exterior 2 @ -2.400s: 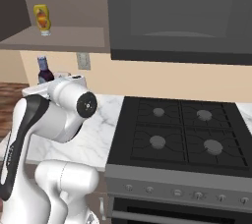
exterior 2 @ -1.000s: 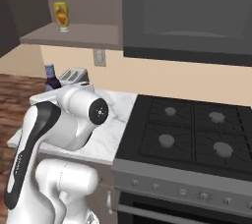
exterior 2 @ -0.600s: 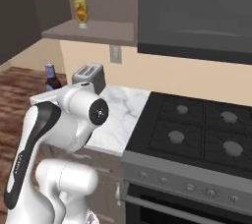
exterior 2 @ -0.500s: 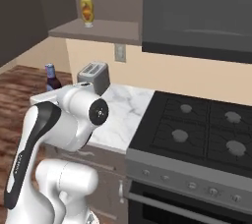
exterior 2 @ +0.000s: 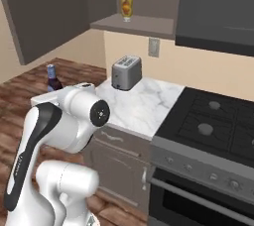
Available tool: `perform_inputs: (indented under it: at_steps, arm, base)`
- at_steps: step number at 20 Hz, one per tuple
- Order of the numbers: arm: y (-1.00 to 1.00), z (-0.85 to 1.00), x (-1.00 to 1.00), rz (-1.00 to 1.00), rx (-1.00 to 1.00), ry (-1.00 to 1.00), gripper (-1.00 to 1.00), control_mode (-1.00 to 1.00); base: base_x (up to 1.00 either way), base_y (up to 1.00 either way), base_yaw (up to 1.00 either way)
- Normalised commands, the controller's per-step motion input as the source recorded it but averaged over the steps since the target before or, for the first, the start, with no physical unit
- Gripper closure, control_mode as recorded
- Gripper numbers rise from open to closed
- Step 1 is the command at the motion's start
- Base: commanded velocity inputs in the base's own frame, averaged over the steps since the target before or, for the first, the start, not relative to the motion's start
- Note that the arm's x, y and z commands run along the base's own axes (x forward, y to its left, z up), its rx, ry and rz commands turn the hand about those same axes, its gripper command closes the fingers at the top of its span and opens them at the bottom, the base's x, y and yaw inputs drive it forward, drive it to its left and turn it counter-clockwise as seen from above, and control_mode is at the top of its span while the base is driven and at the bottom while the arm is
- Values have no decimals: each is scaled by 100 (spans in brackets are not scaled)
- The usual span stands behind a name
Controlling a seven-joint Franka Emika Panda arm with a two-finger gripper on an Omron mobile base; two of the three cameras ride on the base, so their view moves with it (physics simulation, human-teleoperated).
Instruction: Move the mustard and condiment bottle from the cabinet to the dining counter.
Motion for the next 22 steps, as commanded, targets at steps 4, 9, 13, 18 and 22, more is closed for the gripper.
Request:
perform_inputs:
  at_steps: [4,9,13,18,22]
  arm:
    - [0,0,0,0,0,0,100,100]
    - [0,0,0,0,0,0,100,100]
    - [0,0,0,0,0,0,100,100]
    - [0,0,0,0,0,0,100,100]
    - [0,0,0,0,0,0,100,100]
  base:
    - [-61,-2,34]
    - [-58,-1,36]
    - [-46,0,40]
    - [-32,0,43]
    - [-20,0,45]
